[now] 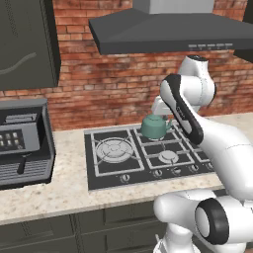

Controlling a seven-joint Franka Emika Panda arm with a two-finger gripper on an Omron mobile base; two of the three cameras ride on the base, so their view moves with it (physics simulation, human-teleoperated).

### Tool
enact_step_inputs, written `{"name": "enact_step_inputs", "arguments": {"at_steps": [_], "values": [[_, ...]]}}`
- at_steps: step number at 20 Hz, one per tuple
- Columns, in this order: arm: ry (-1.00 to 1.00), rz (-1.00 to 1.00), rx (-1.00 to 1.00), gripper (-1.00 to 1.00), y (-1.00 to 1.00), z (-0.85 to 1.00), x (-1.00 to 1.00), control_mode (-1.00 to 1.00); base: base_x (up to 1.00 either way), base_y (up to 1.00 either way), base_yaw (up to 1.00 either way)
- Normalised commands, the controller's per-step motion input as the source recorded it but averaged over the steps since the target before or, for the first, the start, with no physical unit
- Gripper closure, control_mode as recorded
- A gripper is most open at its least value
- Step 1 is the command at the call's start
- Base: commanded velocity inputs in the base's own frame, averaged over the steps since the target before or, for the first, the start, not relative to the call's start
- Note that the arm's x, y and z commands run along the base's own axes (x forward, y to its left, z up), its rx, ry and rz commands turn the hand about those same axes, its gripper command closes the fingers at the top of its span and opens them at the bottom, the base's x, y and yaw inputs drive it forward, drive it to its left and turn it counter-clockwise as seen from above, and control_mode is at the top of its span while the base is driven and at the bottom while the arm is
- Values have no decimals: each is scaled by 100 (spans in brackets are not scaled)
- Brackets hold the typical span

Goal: Lower the heat of the kettle.

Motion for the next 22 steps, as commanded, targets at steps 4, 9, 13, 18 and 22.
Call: {"name": "enact_step_inputs", "arguments": {"at_steps": [4,9,13,18,22], "values": [[-1,0,0,-100,0,-1,-5,-100,0,0,0],[-12,13,6,-100,-44,-32,-17,-100,0,0,0],[-6,35,3,-100,-59,-52,-15,-100,0,0,0],[-6,56,-1,-100,-31,-59,-4,-100,0,0,0],[0,56,-13,-100,-2,-42,0,-100,0,0,0]]}}
